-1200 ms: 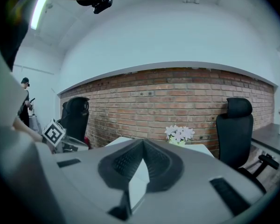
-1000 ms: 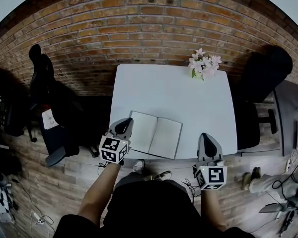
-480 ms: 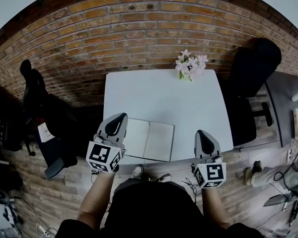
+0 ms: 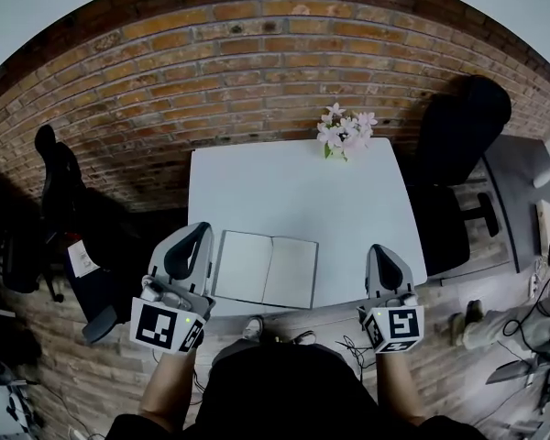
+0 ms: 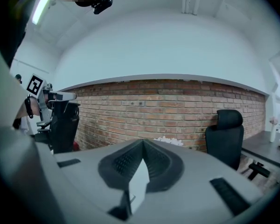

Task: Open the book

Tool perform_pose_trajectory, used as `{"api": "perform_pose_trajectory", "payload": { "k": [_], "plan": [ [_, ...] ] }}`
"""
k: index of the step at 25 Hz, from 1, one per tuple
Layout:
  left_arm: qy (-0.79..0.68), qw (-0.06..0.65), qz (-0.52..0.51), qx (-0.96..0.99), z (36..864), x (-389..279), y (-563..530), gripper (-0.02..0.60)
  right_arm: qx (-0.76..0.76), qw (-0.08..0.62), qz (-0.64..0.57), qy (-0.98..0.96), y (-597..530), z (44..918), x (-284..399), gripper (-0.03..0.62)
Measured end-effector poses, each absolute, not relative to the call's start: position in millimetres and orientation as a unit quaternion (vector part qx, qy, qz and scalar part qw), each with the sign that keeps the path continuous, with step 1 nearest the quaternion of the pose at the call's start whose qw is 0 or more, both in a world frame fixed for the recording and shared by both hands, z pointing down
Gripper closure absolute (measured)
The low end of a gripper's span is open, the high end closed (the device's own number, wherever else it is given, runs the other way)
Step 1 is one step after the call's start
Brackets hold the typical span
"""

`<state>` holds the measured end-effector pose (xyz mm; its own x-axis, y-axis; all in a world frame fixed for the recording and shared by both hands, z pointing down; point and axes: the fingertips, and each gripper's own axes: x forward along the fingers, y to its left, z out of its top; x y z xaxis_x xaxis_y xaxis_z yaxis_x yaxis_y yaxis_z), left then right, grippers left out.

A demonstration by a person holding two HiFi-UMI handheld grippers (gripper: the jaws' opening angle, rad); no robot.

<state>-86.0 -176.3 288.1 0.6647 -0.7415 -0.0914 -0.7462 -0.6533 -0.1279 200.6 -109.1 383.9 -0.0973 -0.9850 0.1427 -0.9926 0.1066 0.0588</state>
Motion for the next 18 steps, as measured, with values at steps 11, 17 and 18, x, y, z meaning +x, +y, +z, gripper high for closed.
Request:
{"api": "perform_pose_trajectory", "payload": {
  "k": [11, 17, 18],
  "plan": [
    [0.446, 0.084, 0.025, -0.891, 297, -113, -159, 0.557, 0.692, 0.06, 0.032, -0.719, -103, 386, 221, 0.583],
    [0.441, 0.09, 0.039, -0.892, 294, -117, -154, 0.557, 0.707, 0.049, 0.025, -0.705, -97, 375, 229, 0.582],
    [0.44, 0.092, 0.042, -0.892, 292, -117, -154, 0.557, 0.709, 0.048, 0.023, -0.703, -96, 372, 230, 0.583]
  ]
}}
